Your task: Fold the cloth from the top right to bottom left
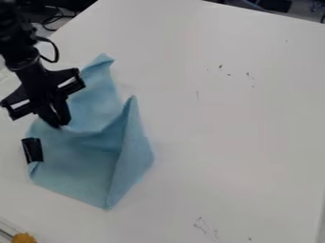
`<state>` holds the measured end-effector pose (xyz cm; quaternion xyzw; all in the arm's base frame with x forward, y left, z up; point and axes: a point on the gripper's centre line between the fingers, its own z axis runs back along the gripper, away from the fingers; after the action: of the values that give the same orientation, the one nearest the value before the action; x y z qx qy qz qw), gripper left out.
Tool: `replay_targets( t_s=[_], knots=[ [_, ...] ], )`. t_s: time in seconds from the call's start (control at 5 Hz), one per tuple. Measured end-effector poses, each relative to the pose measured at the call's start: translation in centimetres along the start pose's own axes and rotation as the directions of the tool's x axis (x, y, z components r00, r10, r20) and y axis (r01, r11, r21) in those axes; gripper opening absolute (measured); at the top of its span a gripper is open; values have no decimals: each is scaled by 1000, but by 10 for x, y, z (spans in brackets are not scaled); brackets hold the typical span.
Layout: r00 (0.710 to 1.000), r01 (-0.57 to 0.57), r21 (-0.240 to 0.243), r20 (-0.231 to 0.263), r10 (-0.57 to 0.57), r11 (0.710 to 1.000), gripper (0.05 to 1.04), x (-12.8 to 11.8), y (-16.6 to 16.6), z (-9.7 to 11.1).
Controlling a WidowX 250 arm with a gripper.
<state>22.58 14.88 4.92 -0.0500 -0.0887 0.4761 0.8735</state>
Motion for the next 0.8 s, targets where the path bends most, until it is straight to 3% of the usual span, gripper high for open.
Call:
replay_targets(
  t_s=[0.4,0.6,0.8],
  knots=[
    [996,80,33,-41,-79,996,815,-3,0,-10],
    [991,130,75,-45,-127,989,1009,1,-1,-5],
    [982,186,136,-51,-181,973,1008,2,-1,2]
  ],
)
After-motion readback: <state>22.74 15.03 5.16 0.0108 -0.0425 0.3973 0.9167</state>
